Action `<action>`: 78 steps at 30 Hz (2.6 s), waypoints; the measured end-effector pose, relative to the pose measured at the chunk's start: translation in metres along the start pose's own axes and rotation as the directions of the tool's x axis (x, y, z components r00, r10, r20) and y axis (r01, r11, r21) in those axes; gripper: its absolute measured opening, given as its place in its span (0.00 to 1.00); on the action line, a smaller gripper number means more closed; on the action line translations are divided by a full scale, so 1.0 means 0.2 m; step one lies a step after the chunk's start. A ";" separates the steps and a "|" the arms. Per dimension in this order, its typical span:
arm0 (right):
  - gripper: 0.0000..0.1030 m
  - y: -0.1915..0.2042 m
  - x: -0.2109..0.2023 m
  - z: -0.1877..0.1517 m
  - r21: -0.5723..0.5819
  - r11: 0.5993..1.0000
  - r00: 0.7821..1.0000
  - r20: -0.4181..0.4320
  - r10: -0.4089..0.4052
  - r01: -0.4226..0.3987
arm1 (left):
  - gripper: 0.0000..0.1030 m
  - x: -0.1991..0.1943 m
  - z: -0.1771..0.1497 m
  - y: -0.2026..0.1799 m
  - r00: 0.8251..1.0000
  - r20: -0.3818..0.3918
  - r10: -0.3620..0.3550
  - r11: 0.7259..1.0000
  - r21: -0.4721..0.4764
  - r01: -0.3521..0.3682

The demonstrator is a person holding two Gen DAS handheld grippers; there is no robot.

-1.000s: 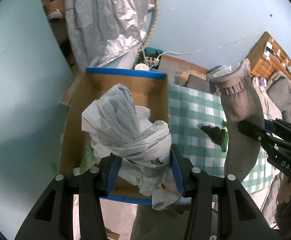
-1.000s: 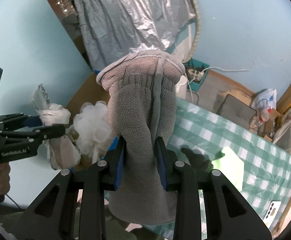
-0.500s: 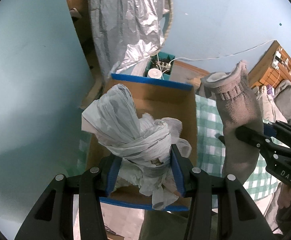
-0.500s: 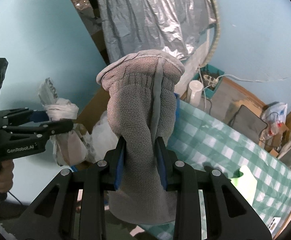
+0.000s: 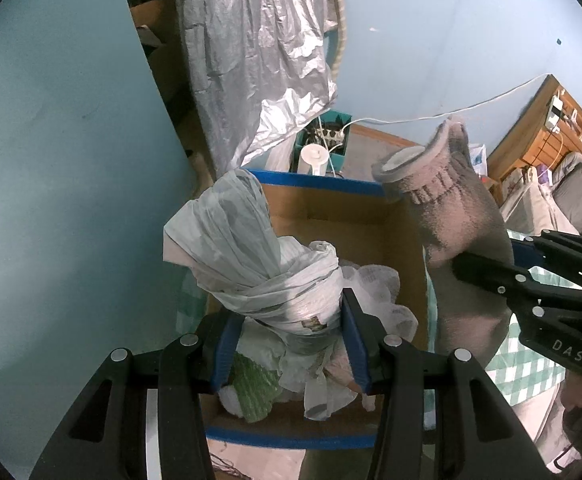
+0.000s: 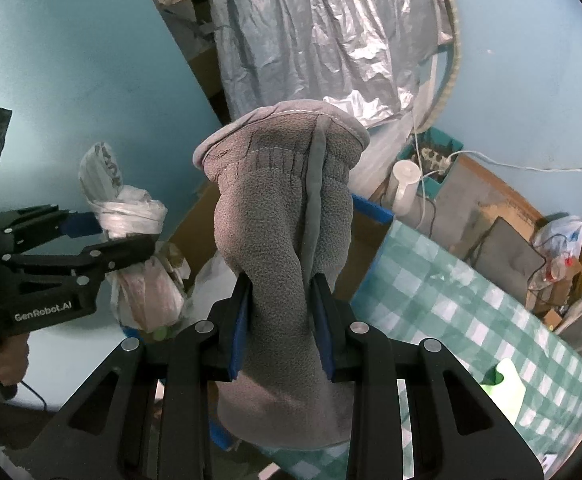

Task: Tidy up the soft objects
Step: 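Open the right tool dropping the grey sock while the left tool drops the bag bundle into the box, then move both tools back over the table toward the light green cloth and black sock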

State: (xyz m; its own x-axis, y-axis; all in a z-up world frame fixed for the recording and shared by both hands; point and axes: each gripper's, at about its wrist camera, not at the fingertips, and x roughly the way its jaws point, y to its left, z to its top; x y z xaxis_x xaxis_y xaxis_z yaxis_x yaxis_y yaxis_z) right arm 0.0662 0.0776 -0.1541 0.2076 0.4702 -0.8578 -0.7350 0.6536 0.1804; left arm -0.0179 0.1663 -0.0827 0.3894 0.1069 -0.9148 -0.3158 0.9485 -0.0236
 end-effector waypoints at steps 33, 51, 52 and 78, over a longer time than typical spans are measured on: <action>0.54 0.07 0.42 0.23 -0.081 0.996 0.990 -0.128 -0.051 0.041 | 0.64 0.33 0.12 0.11 0.993 -0.107 0.055 0.998 0.037 -0.052; 0.66 0.09 0.23 0.22 -0.073 0.996 0.997 -0.054 -0.062 0.058 | 0.70 0.18 0.06 0.05 0.997 -0.060 0.045 0.999 0.024 -0.044; 0.66 0.09 0.22 0.21 -0.071 0.996 0.997 -0.052 -0.064 0.060 | 0.70 0.17 0.06 0.05 0.997 -0.059 0.045 0.999 0.024 -0.044; 0.68 -0.24 -0.15 -0.10 0.058 0.988 0.990 -0.017 -0.142 0.143 | 0.73 0.00 -0.06 -0.37 0.999 -0.031 0.012 0.994 0.110 -0.009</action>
State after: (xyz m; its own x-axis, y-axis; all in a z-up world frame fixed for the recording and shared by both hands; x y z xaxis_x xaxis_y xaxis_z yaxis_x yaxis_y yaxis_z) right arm 0.0815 0.0203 -0.1467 0.2994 0.3623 -0.8827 -0.6590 0.7475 0.0833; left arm -0.0038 0.0927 -0.0863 0.3588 0.1091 -0.9270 -0.2216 0.9747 0.0289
